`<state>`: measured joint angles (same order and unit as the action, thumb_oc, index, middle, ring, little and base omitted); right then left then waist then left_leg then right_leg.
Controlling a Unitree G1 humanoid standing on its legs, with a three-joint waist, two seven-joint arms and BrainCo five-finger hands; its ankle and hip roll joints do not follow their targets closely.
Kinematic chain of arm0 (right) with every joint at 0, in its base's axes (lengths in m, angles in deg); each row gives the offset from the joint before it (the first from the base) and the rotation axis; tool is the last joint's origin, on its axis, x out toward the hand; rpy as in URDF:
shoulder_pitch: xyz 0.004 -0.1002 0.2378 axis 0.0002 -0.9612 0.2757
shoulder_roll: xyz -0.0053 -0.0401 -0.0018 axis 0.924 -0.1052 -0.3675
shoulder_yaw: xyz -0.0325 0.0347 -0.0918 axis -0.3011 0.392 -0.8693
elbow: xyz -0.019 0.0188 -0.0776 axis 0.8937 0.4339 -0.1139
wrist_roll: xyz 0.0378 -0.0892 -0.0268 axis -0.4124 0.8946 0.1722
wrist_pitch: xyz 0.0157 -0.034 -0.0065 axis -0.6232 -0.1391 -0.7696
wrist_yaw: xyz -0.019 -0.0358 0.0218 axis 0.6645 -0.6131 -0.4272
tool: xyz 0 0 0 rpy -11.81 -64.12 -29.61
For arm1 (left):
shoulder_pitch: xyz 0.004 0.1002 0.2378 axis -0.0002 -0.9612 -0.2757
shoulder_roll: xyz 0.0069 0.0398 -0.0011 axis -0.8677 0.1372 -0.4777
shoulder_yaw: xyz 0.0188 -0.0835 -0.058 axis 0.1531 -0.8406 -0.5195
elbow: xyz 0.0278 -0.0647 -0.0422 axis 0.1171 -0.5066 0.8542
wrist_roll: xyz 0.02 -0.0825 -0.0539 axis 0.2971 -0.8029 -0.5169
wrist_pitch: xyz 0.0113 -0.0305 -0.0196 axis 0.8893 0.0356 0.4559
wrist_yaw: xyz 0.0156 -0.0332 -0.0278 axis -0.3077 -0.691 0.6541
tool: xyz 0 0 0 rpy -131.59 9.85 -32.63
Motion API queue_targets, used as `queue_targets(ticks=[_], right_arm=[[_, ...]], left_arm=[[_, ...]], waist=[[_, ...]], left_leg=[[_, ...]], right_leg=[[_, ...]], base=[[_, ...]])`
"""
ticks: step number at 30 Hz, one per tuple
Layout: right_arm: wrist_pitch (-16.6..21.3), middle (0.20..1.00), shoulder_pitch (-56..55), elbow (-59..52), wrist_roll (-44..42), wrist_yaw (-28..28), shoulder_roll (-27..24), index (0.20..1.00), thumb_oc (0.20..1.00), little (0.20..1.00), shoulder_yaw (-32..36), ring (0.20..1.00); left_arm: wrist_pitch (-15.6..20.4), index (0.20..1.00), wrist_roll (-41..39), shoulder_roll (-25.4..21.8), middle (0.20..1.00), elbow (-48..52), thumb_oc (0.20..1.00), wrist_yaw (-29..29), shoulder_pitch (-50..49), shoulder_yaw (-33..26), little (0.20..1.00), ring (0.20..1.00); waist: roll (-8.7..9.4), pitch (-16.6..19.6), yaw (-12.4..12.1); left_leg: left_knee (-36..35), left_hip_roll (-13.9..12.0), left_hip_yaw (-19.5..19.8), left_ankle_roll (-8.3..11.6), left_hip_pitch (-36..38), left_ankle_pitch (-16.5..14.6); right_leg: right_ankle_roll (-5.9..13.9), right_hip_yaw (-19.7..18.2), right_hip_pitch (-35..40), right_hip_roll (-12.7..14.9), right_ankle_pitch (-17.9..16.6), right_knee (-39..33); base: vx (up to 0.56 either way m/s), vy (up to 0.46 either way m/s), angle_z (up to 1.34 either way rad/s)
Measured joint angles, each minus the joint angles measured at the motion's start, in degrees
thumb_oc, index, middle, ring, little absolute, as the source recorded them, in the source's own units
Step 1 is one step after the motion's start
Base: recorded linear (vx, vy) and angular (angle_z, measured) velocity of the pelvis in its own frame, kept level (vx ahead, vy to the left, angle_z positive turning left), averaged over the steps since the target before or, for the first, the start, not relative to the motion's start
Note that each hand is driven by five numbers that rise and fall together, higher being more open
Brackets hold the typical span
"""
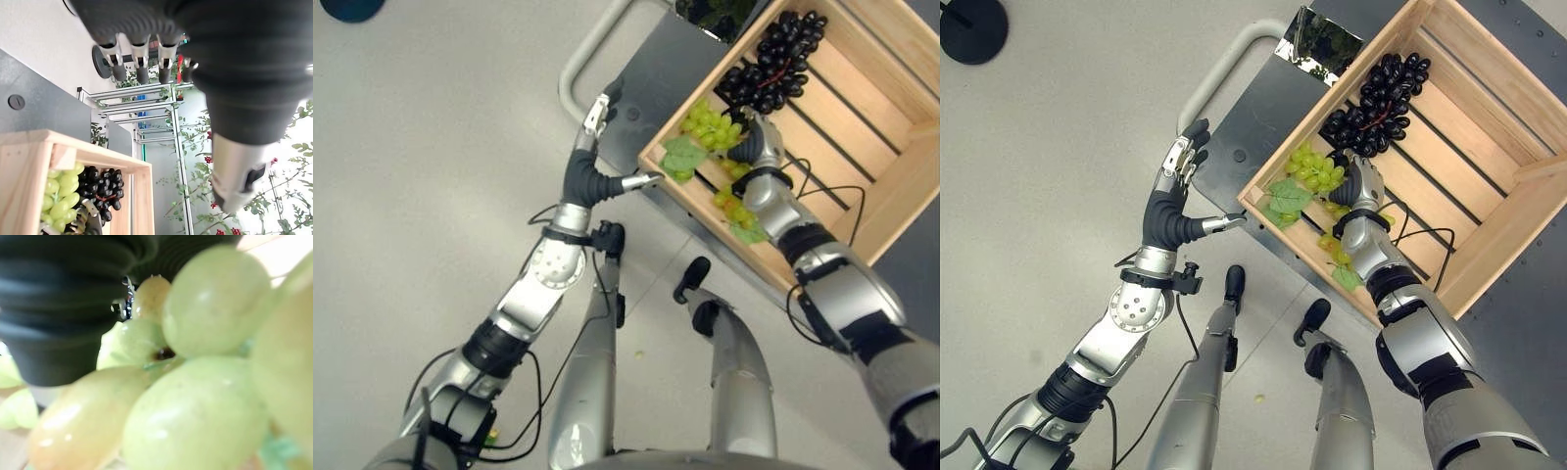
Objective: Pick up the fruits from the basket on one side to the basket on the other side
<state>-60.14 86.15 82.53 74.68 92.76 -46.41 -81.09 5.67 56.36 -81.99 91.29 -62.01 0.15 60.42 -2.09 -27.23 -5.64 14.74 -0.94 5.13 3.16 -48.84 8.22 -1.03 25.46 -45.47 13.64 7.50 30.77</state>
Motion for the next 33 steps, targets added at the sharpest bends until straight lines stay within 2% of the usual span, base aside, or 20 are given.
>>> queue_targets(ticks=[8,16,22,33], right_arm=[[-0.3,1.0,-1.1,-1.7,6.5,0.0,-1.1,1.0,1.0,1.0,-2.0,1.0],[-2.4,1.0,-1.2,-1.7,9.7,-0.1,-0.2,1.0,1.0,1.0,-2.4,1.0],[-4.9,1.0,-1.3,-2.4,12.2,-1.0,-1.1,1.0,1.0,1.0,-8.6,1.0],[-6.1,1.0,-2.9,-1.3,11.9,-5.1,-1.0,1.0,1.0,1.0,-8.6,1.0]], left_arm=[[-0.1,1.0,0.0,0.2,1.0,0.0,1.0,0.0,0.1,0.6,1.0,1.0],[-0.1,1.0,0.0,0.5,1.0,0.0,1.0,0.0,1.5,0.8,1.0,1.0],[-0.1,1.0,0.0,1.3,1.0,0.0,1.0,0.7,1.6,0.9,1.0,1.0],[-0.1,1.0,0.0,1.5,1.0,-0.2,1.0,2.0,3.4,1.0,1.0,1.0]], waist=[[-0.09,1.0,0.2],[-0.05,1.1,0.3],[0.51,2.1,0.3],[0.59,2.7,0.1]], left_leg=[[0.1,0.1,-0.1,0.0,-0.8,0.0],[0.4,0.1,0.0,0.0,-0.5,0.0],[0.1,-0.1,0.4,0.14,-0.6,0.1],[0.0,0.1,3.2,1.0,0.5,0.7]], right_leg=[[-0.11,0.0,-1.0,0.4,0.6,1.0],[-0.2,0.0,-0.9,0.4,0.8,1.5],[-0.31,0.3,-0.9,0.2,0.9,1.4],[-0.73,3.5,2.0,0.0,2.1,1.8]], base=[[0.0,0.004,0.01],[0.0,0.0,0.0],[0.0,-0.046,0.01],[-0.02,-0.025,0.1]])
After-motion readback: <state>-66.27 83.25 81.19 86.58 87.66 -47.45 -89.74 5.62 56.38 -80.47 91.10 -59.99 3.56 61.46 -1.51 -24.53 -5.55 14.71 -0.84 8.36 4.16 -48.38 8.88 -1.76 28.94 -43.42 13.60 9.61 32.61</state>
